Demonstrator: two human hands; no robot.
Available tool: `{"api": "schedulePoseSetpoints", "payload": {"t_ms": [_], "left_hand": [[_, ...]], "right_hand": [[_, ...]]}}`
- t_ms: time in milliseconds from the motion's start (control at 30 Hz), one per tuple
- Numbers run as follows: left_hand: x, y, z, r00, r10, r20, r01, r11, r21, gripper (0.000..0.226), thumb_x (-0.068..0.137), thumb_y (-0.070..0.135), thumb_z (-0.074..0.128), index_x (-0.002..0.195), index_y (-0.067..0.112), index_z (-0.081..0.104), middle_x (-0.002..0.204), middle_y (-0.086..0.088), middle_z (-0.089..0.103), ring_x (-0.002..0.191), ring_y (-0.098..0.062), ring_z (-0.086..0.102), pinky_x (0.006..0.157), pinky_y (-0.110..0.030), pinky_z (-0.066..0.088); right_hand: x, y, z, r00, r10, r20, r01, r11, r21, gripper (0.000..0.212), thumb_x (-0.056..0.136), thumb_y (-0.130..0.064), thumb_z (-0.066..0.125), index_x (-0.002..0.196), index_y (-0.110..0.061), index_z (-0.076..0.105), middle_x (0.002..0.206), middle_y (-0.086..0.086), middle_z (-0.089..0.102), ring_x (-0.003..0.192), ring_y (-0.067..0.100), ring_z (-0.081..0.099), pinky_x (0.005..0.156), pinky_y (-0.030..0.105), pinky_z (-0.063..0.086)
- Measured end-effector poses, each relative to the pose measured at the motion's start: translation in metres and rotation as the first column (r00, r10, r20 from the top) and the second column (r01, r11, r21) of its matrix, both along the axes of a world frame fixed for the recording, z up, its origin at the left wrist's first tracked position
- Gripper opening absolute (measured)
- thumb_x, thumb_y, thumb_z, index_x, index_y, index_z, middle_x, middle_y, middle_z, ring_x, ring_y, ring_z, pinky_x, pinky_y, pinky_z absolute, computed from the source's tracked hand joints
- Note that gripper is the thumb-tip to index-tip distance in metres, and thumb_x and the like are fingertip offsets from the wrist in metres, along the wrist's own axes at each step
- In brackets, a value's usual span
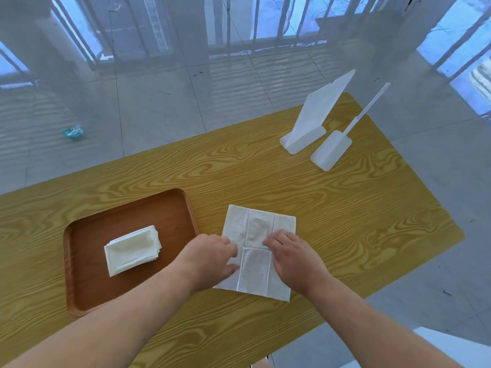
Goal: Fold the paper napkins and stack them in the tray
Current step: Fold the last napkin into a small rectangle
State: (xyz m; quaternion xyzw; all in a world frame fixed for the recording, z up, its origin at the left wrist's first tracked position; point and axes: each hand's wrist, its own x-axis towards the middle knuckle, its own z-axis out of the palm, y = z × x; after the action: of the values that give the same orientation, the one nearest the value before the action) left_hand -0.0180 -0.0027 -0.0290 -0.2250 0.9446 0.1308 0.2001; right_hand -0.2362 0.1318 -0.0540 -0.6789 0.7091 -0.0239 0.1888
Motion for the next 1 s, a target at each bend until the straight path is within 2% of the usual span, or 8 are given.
{"api": "schedulePoseSetpoints", "payload": {"t_ms": [100,233,467,600,700,800,900,1000], "left_hand": [[-0.001,-0.01,-0.005,0.988,0.111,-0.106,-0.115,0.993,-0.029,0.049,0.104,0.053,0.045,0.146,0.029,0.05,0.147,0.007,0.055,0.132,-0.016,0.052,0.108,-0.037,0.044],[-0.005,-0.012,-0.015,0.995,0.063,-0.072,-0.066,0.997,-0.044,0.059,0.104,0.053,0.048,0.157,0.027,0.04,0.163,0.005,0.041,0.149,-0.018,0.037,0.121,-0.039,0.032],[-0.009,-0.014,-0.018,0.996,0.057,-0.075,-0.068,0.985,-0.156,0.031,0.106,0.045,0.044,0.126,0.029,0.061,0.127,0.009,0.06,0.116,-0.018,0.055,0.101,-0.039,0.043],[-0.011,-0.014,-0.017,0.996,0.053,-0.068,-0.063,0.985,-0.158,0.024,0.108,0.036,0.042,0.117,0.028,0.063,0.119,0.008,0.061,0.109,-0.019,0.056,0.098,-0.039,0.043],[-0.012,-0.015,-0.019,0.998,0.052,-0.047,-0.059,0.984,-0.169,0.023,0.107,0.032,0.043,0.116,0.029,0.064,0.118,0.008,0.061,0.108,-0.018,0.055,0.098,-0.038,0.043],[-0.01,-0.015,-0.02,0.99,0.12,-0.08,-0.132,0.976,-0.171,0.033,0.103,0.048,0.045,0.122,0.027,0.062,0.123,0.007,0.059,0.112,-0.018,0.054,0.099,-0.036,0.044],[-0.007,-0.014,-0.017,0.934,0.338,-0.115,-0.355,0.91,-0.212,0.051,0.094,0.068,0.05,0.117,0.024,0.063,0.115,0.005,0.058,0.105,-0.019,0.053,0.092,-0.035,0.047],[-0.008,-0.014,-0.017,0.877,0.474,-0.084,-0.48,0.852,-0.209,0.064,0.089,0.078,0.049,0.117,0.022,0.061,0.112,0.003,0.057,0.103,-0.018,0.052,0.089,-0.035,0.047]], "right_hand": [[-0.006,0.004,0.002,0.995,-0.083,-0.051,0.081,0.996,-0.037,0.045,0.096,-0.032,0.059,0.139,-0.021,0.06,0.135,-0.003,0.061,0.125,0.023,0.057,0.106,0.04,0.049],[-0.009,0.007,0.001,0.988,-0.127,-0.088,0.128,0.992,0.014,0.047,0.097,-0.049,0.055,0.136,-0.023,0.059,0.129,-0.005,0.057,0.118,0.021,0.054,0.106,0.038,0.044],[-0.015,0.007,-0.001,0.991,-0.065,-0.114,0.061,0.997,-0.044,0.023,0.1,-0.037,0.059,0.114,-0.024,0.072,0.117,-0.005,0.064,0.112,0.02,0.058,0.098,0.037,0.05],[-0.015,0.005,-0.001,0.989,-0.069,-0.132,0.06,0.995,-0.074,0.015,0.099,-0.029,0.06,0.099,-0.022,0.074,0.105,-0.004,0.066,0.101,0.021,0.06,0.089,0.039,0.054],[-0.014,0.004,0.003,0.989,-0.095,-0.116,0.088,0.994,-0.068,0.015,0.097,-0.029,0.062,0.101,-0.022,0.074,0.103,-0.004,0.067,0.1,0.021,0.061,0.089,0.04,0.054],[-0.011,0.003,0.007,0.963,-0.263,-0.061,0.26,0.964,-0.048,0.021,0.095,-0.038,0.063,0.105,-0.021,0.069,0.102,-0.005,0.065,0.099,0.021,0.059,0.089,0.035,0.051],[-0.011,0.001,0.009,0.846,-0.533,-0.006,0.532,0.845,0.056,0.04,0.09,-0.059,0.063,0.105,-0.023,0.06,0.099,-0.009,0.058,0.096,0.015,0.051,0.087,0.031,0.045],[-0.007,-0.001,0.008,0.757,-0.652,0.045,0.641,0.754,0.147,0.059,0.083,-0.068,0.069,0.117,-0.021,0.058,0.109,-0.007,0.058,0.106,0.017,0.05,0.091,0.033,0.044]]}}
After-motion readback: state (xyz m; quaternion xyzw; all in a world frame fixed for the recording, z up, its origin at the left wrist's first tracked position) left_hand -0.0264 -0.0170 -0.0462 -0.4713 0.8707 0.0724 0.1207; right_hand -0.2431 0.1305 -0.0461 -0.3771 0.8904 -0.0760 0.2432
